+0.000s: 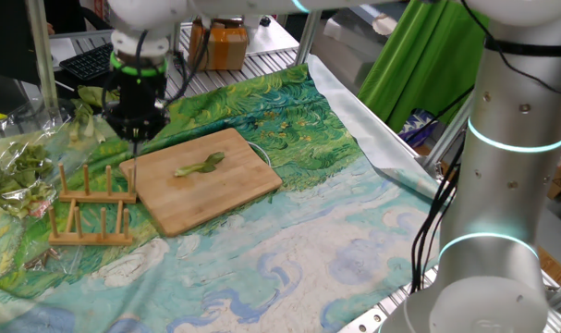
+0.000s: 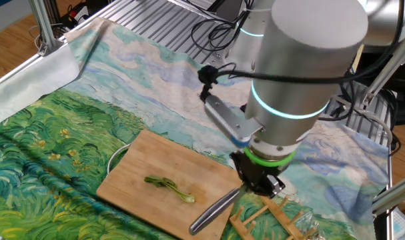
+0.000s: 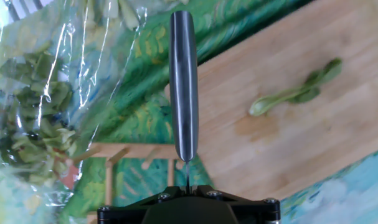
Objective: Chop the pakchoi
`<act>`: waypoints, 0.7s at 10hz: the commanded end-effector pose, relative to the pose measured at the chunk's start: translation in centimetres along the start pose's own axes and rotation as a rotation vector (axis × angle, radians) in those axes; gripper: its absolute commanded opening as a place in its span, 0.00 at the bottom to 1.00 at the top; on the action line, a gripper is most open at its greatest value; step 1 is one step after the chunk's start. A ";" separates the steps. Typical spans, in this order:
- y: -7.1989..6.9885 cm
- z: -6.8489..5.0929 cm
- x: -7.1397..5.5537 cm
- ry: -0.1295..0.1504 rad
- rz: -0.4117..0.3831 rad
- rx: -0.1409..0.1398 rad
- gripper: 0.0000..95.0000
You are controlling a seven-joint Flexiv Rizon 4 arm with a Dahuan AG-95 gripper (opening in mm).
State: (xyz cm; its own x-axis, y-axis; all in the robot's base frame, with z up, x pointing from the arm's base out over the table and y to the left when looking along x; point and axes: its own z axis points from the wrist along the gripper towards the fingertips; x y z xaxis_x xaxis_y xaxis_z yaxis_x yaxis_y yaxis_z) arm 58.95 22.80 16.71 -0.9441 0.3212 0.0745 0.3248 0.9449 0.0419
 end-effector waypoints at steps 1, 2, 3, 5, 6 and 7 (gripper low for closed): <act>-1.8 0.0 -1.8 -0.011 -0.081 0.023 0.00; -2.6 0.3 -2.8 -0.014 -0.109 0.023 0.00; -3.5 0.7 -3.9 -0.019 -0.148 0.031 0.00; -4.9 1.6 -5.6 -0.032 -0.195 0.036 0.00; -5.3 1.9 -6.1 -0.037 -0.208 0.033 0.00; -6.4 3.0 -7.1 -0.058 -0.250 0.031 0.00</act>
State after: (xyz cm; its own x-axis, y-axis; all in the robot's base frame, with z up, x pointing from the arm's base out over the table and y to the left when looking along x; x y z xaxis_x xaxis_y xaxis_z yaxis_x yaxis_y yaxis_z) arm 63.12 15.36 13.44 -0.9941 0.1046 0.0281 0.1052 0.9942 0.0209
